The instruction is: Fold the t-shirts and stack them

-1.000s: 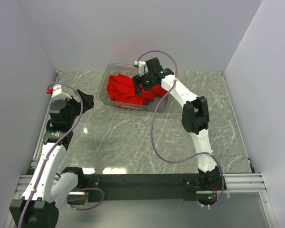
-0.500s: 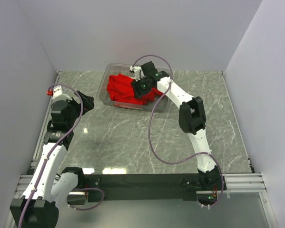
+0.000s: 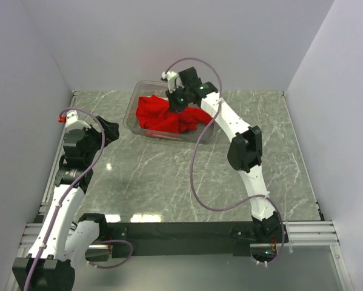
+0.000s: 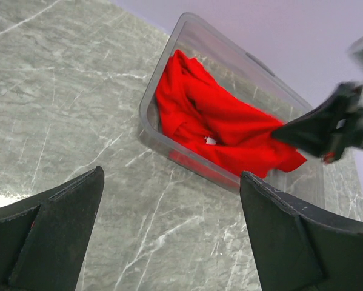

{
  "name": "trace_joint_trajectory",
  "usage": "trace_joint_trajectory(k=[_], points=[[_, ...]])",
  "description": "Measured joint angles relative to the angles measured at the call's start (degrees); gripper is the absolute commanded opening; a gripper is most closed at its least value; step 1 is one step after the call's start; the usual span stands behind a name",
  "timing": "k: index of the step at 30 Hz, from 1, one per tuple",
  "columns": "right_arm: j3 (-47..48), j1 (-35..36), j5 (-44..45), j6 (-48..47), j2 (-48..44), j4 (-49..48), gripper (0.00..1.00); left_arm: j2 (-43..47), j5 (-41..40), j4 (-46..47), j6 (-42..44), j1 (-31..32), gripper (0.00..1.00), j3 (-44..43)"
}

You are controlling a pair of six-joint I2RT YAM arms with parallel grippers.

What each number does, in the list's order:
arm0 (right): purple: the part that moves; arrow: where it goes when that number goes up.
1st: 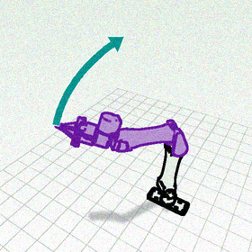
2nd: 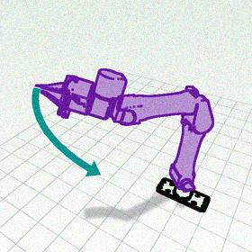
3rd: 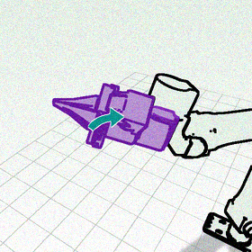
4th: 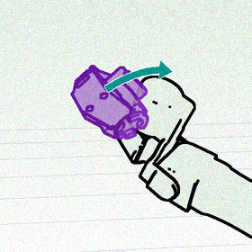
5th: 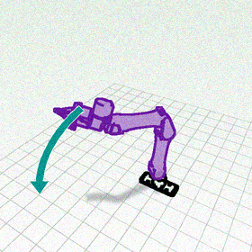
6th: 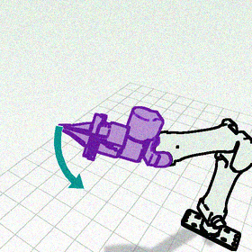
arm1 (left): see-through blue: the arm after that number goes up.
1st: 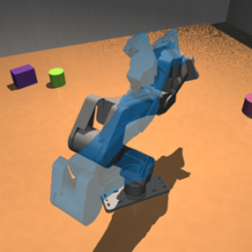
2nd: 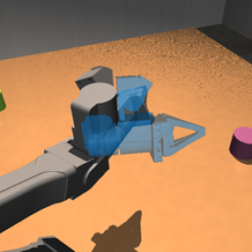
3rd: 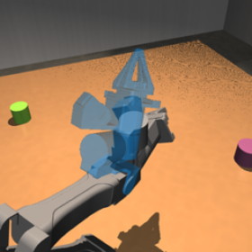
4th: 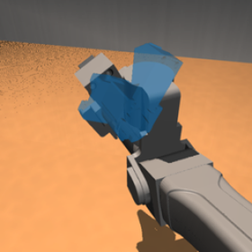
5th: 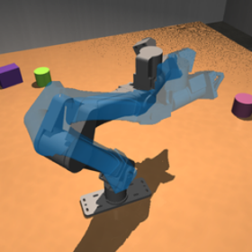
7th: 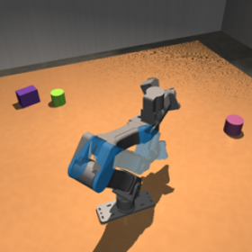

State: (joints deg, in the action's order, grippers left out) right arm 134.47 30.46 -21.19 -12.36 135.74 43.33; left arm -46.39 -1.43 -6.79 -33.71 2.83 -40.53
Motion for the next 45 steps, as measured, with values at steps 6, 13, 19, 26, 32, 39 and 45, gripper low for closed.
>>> trace_joint_trajectory(k=[6,13,19,26,32,39,45], points=[[1.2,-1.0,-2.5,-1.1,-11.4,-1.9,0.0,1.4,0.0,0.1,0.0,0.0,0.99,0.1],[4.9,-1.5,-2.3,2.4,-27.5,-11.6,0.0,2.1,0.0,0.3,-0.2,0.0,1.0,1.1],[8.1,-1.7,-2.4,6.8,-35.2,-20.3,0.0,2.4,0.1,0.6,-0.1,0.0,0.99,1.4],[11.7,-1.7,-3.6,13.3,-39.1,-25.4,0.0,2.6,0.1,1.6,-0.1,0.0,0.99,2.5],[10.7,-1.4,-8.5,16.5,-43.1,-25.1,0.0,2.9,0.1,1.8,0.0,0.0,0.99,2.7],[-2.7,-1.2,-14.1,14.0,-52.1,-20.9,0.0,3.3,0.1,1.7,0.1,0.0,0.99,2.7],[-25.6,-0.7,-17.2,9.6,-61.7,-20.5,0.0,3.8,0.1,1.6,0.2,0.0,1.0,2.7]])
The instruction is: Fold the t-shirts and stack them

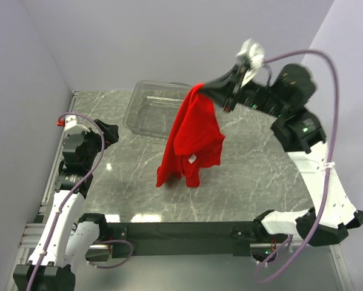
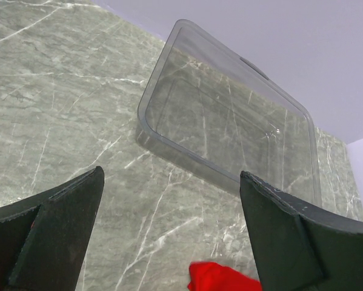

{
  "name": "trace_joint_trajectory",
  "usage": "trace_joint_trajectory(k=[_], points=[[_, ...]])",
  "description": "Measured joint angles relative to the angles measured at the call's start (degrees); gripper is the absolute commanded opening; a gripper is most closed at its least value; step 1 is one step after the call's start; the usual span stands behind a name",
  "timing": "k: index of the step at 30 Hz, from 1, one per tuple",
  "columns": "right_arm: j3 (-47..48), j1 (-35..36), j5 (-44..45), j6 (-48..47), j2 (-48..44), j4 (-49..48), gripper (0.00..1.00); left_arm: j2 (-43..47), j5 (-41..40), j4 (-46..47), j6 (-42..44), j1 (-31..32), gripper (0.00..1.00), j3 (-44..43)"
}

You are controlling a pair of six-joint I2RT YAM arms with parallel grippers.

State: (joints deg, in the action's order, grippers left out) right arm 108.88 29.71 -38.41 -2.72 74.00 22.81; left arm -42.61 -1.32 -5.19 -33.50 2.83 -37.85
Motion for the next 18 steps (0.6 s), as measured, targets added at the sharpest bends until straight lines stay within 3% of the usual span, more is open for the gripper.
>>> trace_joint_trajectory(k=[2,4,5,8,11,18], points=[[-7.4,0.1,0.2,-1.6,-2.3,0.5,0.04,0.1,0.0,0.0,0.1,0.0,1.0,0.0],[-14.6,0.2,1.0,-3.5,-3.9,0.9,0.21,0.1,0.2,-0.1,0.2,0.0,1.0,0.0],[-17.6,0.2,1.5,-4.8,-4.3,1.2,0.5,0.1,0.4,-0.2,0.3,0.0,0.99,0.0],[-25.9,0.3,3.4,-9.5,-5.5,1.7,0.87,-0.1,0.7,-0.3,0.6,0.0,1.0,0.0],[-35.2,0.3,5.7,-13.7,-8.2,1.4,0.95,-0.8,1.3,-0.2,0.9,0.0,0.99,-0.2],[-46.9,-2.6,8.6,-16.5,-13.7,-1.2,0.96,-4.7,3.6,0.8,0.6,0.0,1.0,-0.8]])
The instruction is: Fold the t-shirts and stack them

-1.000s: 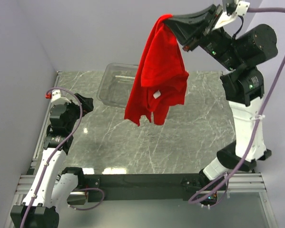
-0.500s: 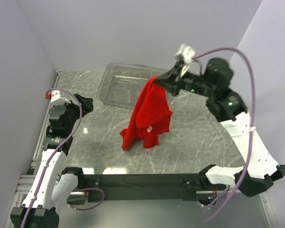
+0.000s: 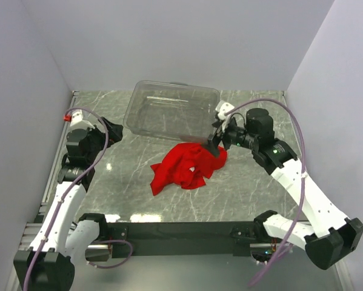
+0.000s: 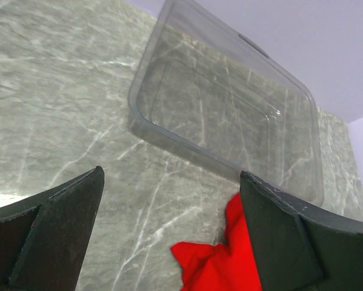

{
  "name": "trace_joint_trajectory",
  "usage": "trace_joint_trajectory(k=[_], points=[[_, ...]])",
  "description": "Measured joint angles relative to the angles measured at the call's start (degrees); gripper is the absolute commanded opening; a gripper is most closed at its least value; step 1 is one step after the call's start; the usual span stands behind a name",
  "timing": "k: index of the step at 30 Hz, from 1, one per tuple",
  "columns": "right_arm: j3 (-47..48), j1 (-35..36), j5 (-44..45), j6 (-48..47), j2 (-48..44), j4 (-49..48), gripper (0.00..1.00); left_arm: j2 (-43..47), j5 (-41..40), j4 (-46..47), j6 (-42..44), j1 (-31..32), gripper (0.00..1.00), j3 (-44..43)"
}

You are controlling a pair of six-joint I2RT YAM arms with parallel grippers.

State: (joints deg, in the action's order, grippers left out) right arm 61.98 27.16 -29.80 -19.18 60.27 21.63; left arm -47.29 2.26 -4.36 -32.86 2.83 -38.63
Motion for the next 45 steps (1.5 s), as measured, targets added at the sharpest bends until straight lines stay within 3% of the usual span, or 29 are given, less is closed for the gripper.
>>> trace_joint_trajectory(k=[4,9,13,20,30,36,39,40,45], points=[[-0.5,-6.5,-0.3,2.8,2.7,-3.0,0.95,-4.8,2.9,2.0,-0.9,0.0,1.0,-1.4],[-1.3,-12.7,-0.5,6.5,7.9,-6.3,0.95,-17.3,5.6,3.1,-1.7,0.0,0.95,-8.3],[-3.1,-14.1,-1.3,8.2,8.2,-7.1,0.95,-30.9,5.8,0.2,-1.5,0.0,0.81,-17.4],[-4.4,-16.2,-3.1,10.3,8.2,-9.1,0.95,-52.1,0.5,-9.0,3.0,0.0,0.8,-35.3],[-5.3,-19.3,-4.1,12.2,8.2,-10.1,0.95,-71.3,0.0,-16.6,14.3,0.6,0.77,-55.5],[-5.3,-20.7,-4.3,13.0,8.2,-10.1,0.95,-78.6,-0.2,-20.7,19.3,1.5,0.68,-64.8],[-5.3,-21.5,-4.3,13.4,8.2,-10.1,0.95,-81.2,-0.2,-22.4,21.1,1.7,0.49,-68.7],[-5.3,-21.7,-4.3,13.5,8.2,-10.1,0.95,-81.8,-0.2,-22.8,21.6,1.9,0.38,-69.7],[-5.3,-22.5,-4.4,14.1,8.9,-10.8,0.95,-82.4,0.3,-24.2,23.9,2.3,0.1,-70.7]])
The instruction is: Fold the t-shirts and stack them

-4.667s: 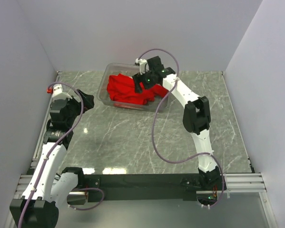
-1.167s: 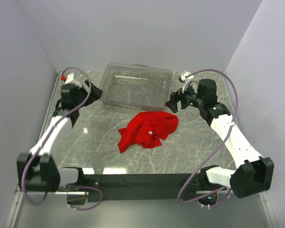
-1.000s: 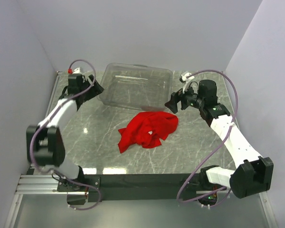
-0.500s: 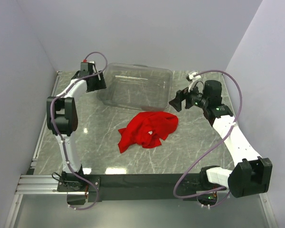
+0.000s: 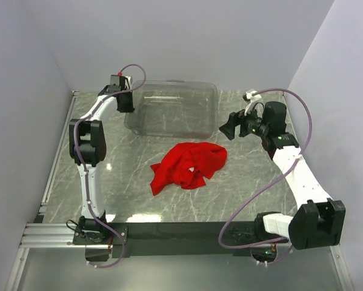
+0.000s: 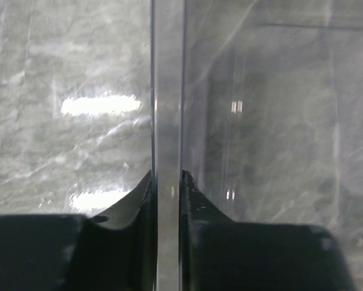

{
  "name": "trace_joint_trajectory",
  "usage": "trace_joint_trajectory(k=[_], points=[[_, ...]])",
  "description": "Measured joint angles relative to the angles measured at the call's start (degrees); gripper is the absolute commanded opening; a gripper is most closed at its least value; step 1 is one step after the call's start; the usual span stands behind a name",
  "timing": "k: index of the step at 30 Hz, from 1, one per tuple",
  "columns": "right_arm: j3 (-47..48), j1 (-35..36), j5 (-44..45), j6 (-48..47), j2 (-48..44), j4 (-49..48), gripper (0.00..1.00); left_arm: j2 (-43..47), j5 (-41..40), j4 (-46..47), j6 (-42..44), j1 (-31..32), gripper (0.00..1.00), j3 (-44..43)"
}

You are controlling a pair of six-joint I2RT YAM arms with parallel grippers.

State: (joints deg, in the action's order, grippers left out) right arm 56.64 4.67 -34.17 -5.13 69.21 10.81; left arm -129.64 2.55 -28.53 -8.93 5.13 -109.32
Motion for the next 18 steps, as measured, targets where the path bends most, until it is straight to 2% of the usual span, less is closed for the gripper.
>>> trace_joint_trajectory(k=[1,6,11,18], points=[[0.0,-0.1,0.0,0.1,0.3,-0.1,0.95,0.0,0.2,0.0,-0.2,0.2,0.01,0.1],[0.0,-0.9,-0.3,0.4,1.9,-0.2,0.95,2.2,-0.5,4.9,-2.2,0.2,0.0,4.8],[0.4,-1.3,-1.2,1.0,3.1,-0.4,0.94,12.4,-3.3,9.0,-8.1,-1.2,0.0,19.6],[1.5,-1.3,-2.3,1.4,4.4,-1.1,0.94,32.7,-8.0,10.2,-21.3,-7.0,0.0,43.2]])
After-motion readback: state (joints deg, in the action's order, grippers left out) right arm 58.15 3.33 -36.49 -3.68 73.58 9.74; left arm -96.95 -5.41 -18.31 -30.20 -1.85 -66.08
